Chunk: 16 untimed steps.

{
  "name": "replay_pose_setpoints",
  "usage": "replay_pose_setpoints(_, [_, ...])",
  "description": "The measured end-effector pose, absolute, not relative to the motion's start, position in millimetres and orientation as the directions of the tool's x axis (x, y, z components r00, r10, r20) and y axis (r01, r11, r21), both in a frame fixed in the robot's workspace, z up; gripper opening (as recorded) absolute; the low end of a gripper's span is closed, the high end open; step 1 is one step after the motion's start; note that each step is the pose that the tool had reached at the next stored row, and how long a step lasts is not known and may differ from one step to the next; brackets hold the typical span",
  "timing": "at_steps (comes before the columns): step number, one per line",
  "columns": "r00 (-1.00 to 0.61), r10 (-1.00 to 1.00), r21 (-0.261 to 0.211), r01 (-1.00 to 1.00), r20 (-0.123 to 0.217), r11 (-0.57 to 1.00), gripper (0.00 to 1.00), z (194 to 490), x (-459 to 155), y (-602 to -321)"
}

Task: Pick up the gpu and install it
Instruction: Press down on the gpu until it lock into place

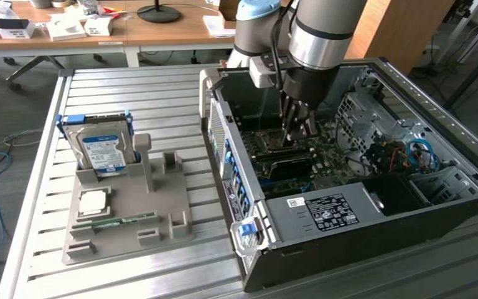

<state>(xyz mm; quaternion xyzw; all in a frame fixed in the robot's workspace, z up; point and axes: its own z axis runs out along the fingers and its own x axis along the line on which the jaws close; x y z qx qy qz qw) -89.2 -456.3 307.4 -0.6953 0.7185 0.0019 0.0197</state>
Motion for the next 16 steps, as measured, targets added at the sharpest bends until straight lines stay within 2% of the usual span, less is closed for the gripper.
replay_pose_setpoints(16, [-0.032, -0.999, -0.025, -0.999, -0.031, 0.033, 0.11, 307.4, -84.9, -456.3])
